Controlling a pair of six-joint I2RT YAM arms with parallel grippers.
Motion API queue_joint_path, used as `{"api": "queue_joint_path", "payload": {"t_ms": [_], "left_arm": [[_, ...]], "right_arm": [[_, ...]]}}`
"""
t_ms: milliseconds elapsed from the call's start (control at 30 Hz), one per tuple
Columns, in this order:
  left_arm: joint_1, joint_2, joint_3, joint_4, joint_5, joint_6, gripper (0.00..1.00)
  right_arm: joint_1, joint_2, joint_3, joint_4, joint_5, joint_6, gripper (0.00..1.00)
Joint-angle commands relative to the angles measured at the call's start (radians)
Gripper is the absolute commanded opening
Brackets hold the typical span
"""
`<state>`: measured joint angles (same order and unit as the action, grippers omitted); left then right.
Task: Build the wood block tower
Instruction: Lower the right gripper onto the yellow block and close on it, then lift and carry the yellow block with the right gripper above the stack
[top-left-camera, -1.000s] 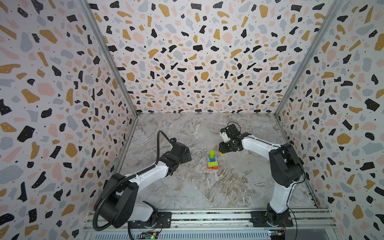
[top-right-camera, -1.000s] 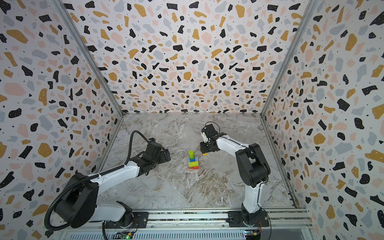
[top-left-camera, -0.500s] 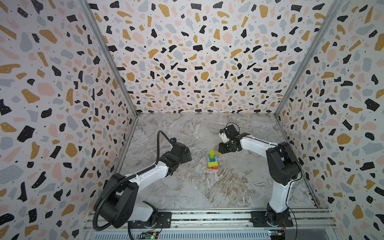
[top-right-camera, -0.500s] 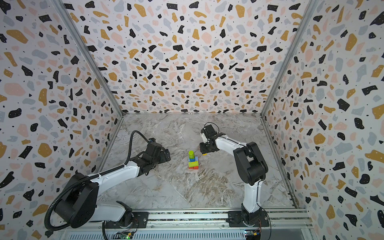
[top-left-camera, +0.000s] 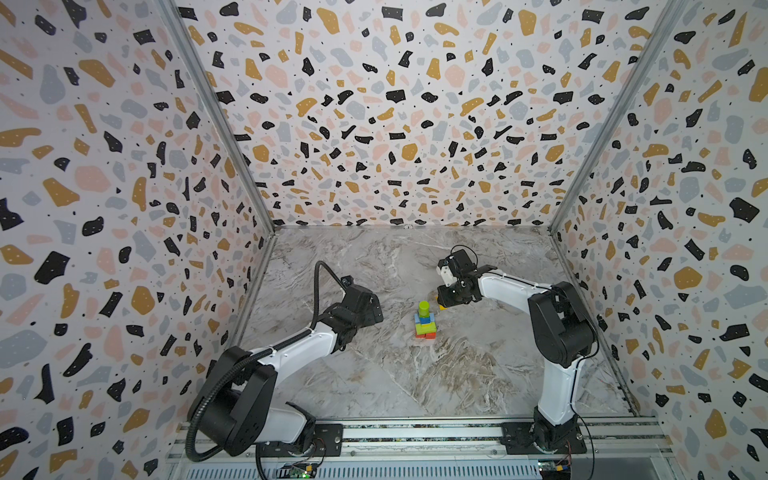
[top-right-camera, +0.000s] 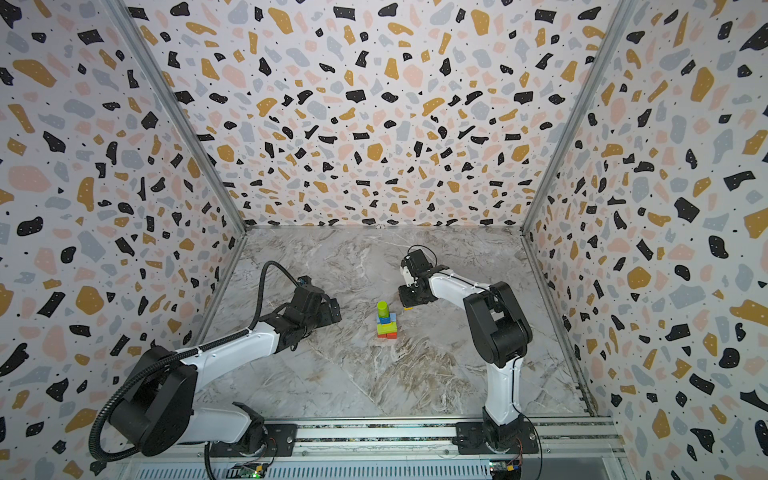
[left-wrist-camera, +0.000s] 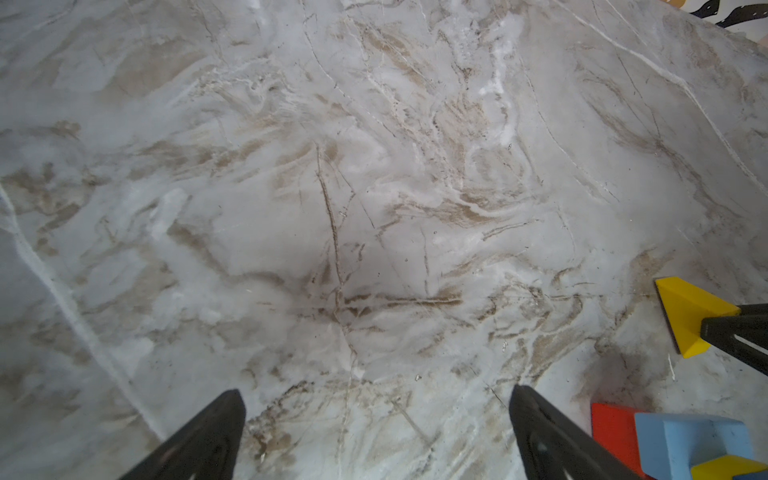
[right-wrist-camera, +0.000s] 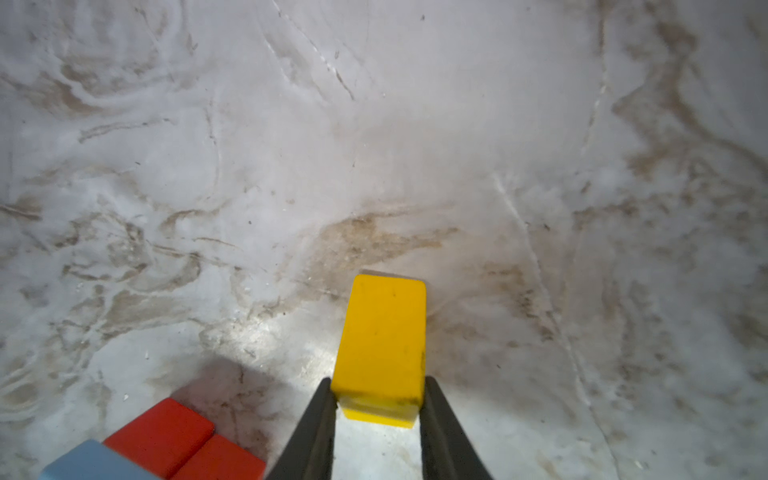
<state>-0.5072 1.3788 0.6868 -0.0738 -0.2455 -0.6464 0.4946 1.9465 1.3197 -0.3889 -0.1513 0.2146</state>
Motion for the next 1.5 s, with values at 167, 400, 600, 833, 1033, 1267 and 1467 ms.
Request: {"api": "queue_joint_path", "payload": {"t_ms": [167,400,600,833,1033,1267,1467], "left_arm": [[-0.004,-0.036,-0.008,0.007,-0.013,0.008,1.0],[-0.004,-0.094,-0.003,-0.025,-0.005,0.006,1.0],[-0.005,-0.14,0.033,-0.096,-0.025,0.032,1.0],[-0.004,-0.213,0.061,-0.184,-0.021,0.048,1.0],[-0.002,-0.289,0.093,-0.282,-0.034,0.074,1.0],[-0.002,-0.367,0.092,-0.334,-0.037,0.08,1.0],[-0.002,-0.383,0.093,-0.37,-0.042,0.091,1.0]], "right_arm": [[-0.003,-0.034,0.056,-0.051,0.004,-0.009,0.25],[0.002,-0.11,0.089,-0.124,0.043,-0.019,0.24],[0.011,-0.186,0.116,-0.192,0.065,-0.018,0.24],[0.052,-0.288,0.15,-0.297,0.121,-0.014,0.24],[0.095,-0.371,0.183,-0.382,0.155,-0.012,0.25],[0.148,-0.445,0.189,-0.442,0.183,0.006,0.25],[0.202,-0.459,0.206,-0.473,0.2,0.017,0.25]]}}
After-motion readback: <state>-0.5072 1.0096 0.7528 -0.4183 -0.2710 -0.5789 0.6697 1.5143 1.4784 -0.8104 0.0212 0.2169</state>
